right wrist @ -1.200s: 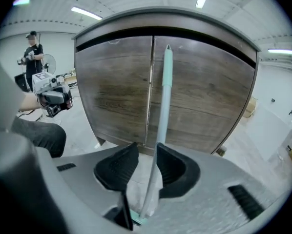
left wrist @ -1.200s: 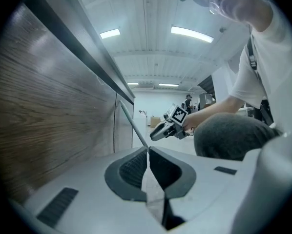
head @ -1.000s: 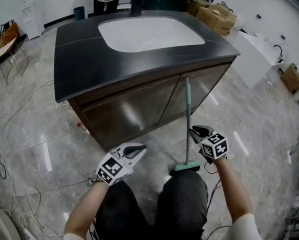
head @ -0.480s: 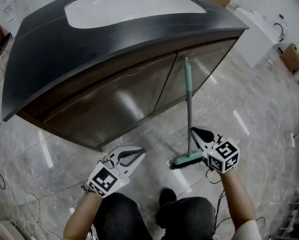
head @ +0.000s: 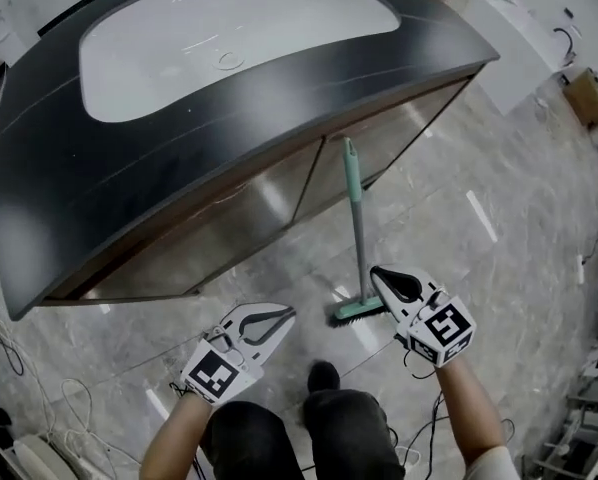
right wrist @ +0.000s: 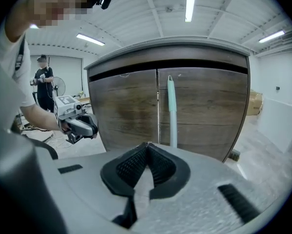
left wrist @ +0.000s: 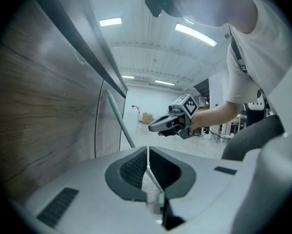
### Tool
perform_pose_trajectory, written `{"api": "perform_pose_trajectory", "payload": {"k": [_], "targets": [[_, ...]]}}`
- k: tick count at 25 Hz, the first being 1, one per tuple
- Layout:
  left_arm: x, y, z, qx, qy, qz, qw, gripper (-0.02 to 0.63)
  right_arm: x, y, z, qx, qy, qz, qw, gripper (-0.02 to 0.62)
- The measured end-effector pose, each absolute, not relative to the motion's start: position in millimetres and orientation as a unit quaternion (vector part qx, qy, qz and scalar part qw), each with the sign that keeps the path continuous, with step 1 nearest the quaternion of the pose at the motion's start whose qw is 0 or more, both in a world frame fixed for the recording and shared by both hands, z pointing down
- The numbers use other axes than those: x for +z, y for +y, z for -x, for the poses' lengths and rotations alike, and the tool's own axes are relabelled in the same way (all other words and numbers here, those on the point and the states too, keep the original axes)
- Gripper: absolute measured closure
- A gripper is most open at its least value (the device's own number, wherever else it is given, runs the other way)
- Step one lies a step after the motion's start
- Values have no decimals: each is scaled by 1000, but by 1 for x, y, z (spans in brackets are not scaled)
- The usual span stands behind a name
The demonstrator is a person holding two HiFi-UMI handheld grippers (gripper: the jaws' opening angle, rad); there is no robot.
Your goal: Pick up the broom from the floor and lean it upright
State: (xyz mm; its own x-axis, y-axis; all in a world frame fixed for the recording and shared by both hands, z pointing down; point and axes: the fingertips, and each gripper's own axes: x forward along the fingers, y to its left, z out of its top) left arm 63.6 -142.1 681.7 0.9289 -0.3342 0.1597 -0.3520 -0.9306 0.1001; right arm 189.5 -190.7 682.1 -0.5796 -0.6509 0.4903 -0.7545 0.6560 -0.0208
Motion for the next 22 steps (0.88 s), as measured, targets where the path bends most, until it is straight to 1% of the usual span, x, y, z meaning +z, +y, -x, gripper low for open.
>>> {"api": "perform_pose_trajectory", "payload": {"k": [5,9,12,22], "targets": [[632,-145,-67,76,-194,-971,120,594,635,-191,-193,153,-878,-395,222,595],[583,-144,-70,98,-203,-965,134,593,588,-183,-194,180,-873,-401,211,595],[540,-140,-75,109,-201,-962,151,592,547,-175,-197,182,-869,-402,224,595],[393,-139,-97,137,-193,-961,143,592,395,-157,-223,202,-862,-398,240,595]]}}
